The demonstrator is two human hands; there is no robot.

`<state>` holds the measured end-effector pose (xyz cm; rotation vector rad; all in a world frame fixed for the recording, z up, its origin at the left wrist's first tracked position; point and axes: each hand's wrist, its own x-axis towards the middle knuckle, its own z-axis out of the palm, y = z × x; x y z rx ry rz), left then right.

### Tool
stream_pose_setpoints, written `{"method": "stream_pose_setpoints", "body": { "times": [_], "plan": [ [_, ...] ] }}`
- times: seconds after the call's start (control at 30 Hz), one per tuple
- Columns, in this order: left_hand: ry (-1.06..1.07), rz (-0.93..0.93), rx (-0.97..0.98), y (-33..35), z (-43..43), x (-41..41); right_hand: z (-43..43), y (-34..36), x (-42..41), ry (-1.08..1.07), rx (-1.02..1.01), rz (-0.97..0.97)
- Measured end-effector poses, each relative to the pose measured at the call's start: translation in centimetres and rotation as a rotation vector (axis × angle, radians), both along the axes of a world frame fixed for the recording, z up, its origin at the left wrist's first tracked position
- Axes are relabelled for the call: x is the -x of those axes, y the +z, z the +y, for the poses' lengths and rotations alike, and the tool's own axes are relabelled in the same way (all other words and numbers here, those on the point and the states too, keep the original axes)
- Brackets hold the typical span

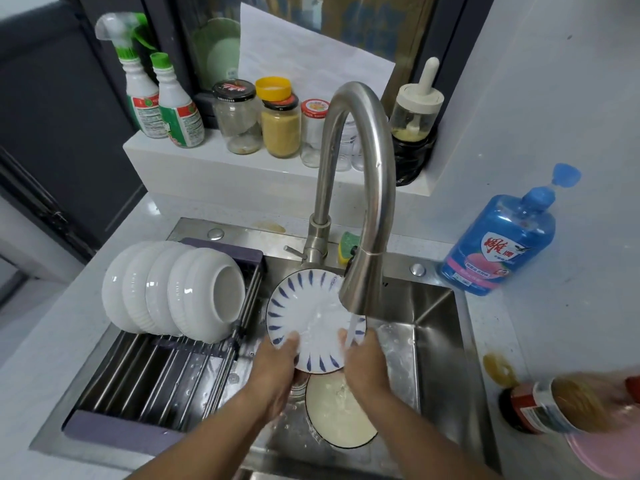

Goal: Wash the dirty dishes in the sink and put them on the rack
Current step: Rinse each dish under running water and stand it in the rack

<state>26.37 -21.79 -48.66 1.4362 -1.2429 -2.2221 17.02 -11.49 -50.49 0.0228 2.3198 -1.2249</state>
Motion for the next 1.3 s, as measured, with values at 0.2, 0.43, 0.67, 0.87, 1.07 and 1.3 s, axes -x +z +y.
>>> {"method": "stream_pose_setpoints", "body": {
  "times": [0.2,0.43,0.67,0.87,1.07,1.3],
  "plan": [
    [-0.083,0.016,-0.057,1.5,-1.0,-0.8,0.5,2.1,2.3,0.291,-0.374,0.572],
    [-0.215,0.038,-0.059,1.6,-0.4,-1.2,-1.6,1.7,-0.6,1.020,-0.398,0.422],
    [-0.220,-0.037,0.011,1.3,-2.9,-1.3,3.3,2.1,-1.4,1.278,-0.100,0.477],
    [-0.382,-0.090,0.022,1.7,-3.6,-1.5,7.4,1.7,3.9,1.293,-0.415,0.625],
    [-0.494,-0.053,-0.156,1.4,-2.0,-0.8,1.1,4.3,1.1,1.250,-0.378,0.360],
    [-0.267,0.046,-0.210,-0.1,-2.1,-0.2,4.0,4.7,1.2,1.242,-0.127,0.399]
  ]
}}
